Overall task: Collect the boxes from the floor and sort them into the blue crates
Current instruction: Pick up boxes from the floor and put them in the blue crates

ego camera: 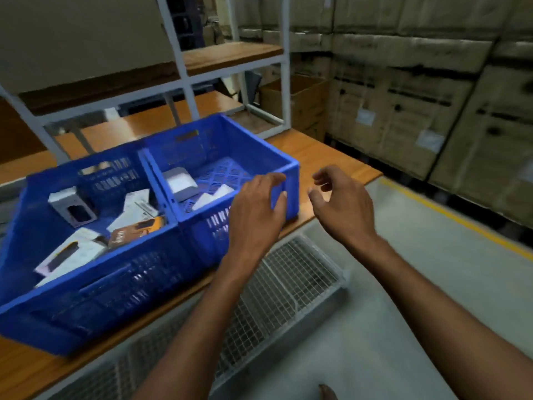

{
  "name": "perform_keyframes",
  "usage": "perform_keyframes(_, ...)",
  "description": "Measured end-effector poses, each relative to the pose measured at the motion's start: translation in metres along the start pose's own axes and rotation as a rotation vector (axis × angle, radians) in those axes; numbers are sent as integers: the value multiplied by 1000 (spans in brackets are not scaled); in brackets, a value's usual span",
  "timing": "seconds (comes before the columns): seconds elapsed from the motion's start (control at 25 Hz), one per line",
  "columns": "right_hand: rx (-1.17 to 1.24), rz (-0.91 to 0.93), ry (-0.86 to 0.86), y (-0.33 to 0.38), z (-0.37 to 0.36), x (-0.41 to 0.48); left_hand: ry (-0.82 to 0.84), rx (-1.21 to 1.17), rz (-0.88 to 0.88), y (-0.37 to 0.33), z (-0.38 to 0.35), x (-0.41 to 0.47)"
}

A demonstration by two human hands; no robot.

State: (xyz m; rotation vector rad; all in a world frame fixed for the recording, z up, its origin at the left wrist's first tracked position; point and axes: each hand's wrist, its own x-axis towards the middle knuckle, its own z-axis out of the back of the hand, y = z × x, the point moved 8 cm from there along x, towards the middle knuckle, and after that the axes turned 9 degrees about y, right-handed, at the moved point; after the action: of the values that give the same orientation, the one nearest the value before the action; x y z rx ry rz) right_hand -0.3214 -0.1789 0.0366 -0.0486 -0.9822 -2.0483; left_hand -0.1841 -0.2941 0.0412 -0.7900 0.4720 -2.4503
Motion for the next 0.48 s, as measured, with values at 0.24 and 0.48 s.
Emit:
perform_keyframes(0.24,-174,-256,30,-114,108,-140,241,-139,-249,-152,-92,-60)
perform_keyframes(0.48,-224,-559,-64,-232,252,-310,428,-187,-541,-356,-188,-152)
